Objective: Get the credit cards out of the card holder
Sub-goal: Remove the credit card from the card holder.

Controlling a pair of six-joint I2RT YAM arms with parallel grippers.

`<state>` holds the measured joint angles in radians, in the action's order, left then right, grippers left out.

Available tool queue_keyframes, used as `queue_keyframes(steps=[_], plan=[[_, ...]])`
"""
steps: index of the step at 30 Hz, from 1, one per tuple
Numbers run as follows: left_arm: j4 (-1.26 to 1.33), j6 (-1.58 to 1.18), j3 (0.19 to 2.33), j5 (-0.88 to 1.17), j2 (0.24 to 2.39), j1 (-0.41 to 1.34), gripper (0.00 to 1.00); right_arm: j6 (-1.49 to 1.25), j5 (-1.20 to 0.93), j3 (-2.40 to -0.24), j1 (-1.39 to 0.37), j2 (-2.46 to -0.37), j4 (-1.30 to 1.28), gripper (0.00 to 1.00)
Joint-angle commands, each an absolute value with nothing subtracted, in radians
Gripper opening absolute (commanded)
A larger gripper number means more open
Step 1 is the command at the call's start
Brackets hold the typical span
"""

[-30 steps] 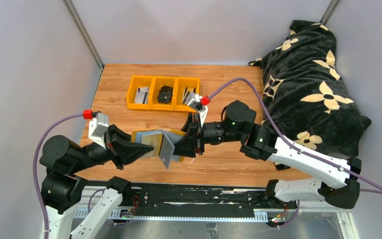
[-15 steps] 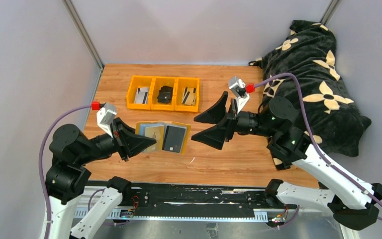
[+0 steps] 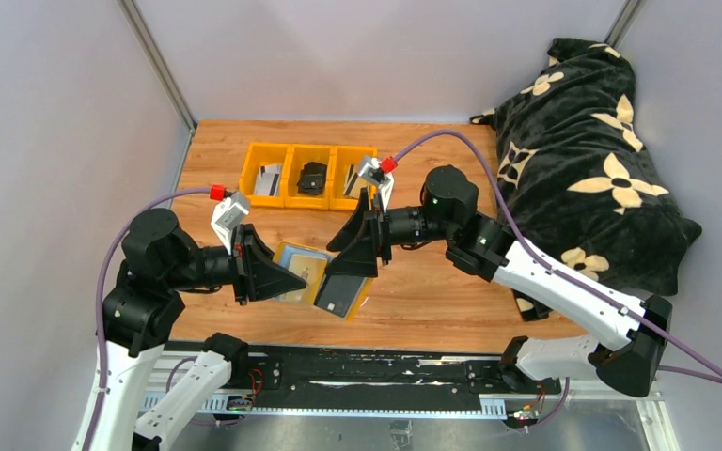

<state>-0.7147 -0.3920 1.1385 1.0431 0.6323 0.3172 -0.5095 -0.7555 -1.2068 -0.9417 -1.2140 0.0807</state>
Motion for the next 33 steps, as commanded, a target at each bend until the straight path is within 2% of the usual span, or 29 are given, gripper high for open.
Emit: queue_keyframes(steps=[1,5,7,9,12,14,16,17,18,20,22,24,27,30,33], plan=[[-0.723,-0.386,1.138,1.123,0.637,0.314,0.04,-0.549,-0.915,-1.241,-0.966,-1.215,0.171,0.61],[-0.718,-0.391,1.138,1.101,0.644,0.314,0.06,-0.598,-0.954,-1.197,-0.971,-1.195,0.229,0.32],[-0.712,-0.399,1.136,1.092,0.646,0.314,0.07,-0.612,-0.963,-1.174,-0.973,-1.183,0.249,0.23],[-0.706,-0.406,1.134,1.081,0.649,0.314,0.08,-0.629,-0.973,-1.152,-0.974,-1.171,0.271,0.23],[-0.700,-0.415,1.133,1.062,0.654,0.314,0.08,-0.647,-0.978,-1.121,-0.981,-1.154,0.311,0.33],[-0.689,-0.428,1.130,1.054,0.657,0.314,0.09,-0.646,-0.977,-1.108,-0.989,-1.148,0.322,0.36],[-0.678,-0.447,1.125,1.047,0.659,0.314,0.10,-0.648,-0.977,-1.101,-0.996,-1.147,0.324,0.33],[-0.677,-0.450,1.123,1.046,0.660,0.314,0.11,-0.648,-0.976,-1.099,-0.998,-1.149,0.327,0.26],[-0.674,-0.459,1.121,1.046,0.661,0.314,0.14,-0.648,-0.970,-1.100,-0.998,-1.150,0.328,0.17],[-0.666,-0.471,1.114,1.047,0.660,0.314,0.33,-0.641,-0.951,-1.106,-0.999,-1.150,0.318,0.01],[-0.662,-0.484,1.107,1.042,0.657,0.314,0.55,-0.632,-0.941,-1.110,-0.999,-1.145,0.304,0.00],[-0.654,-0.500,1.100,1.042,0.653,0.314,0.64,-0.629,-0.937,-1.111,-0.999,-1.137,0.308,0.00],[-0.607,-0.542,1.076,1.066,0.641,0.314,0.62,-0.638,-0.935,-1.101,-0.999,-1.127,0.330,0.00],[-0.530,-0.594,1.046,1.114,0.622,0.314,0.48,-0.653,-0.937,-1.088,-0.999,-1.121,0.360,0.00],[-0.494,-0.642,1.027,1.171,0.618,0.314,0.40,-0.654,-0.932,-1.071,-0.999,-1.114,0.372,0.00]])
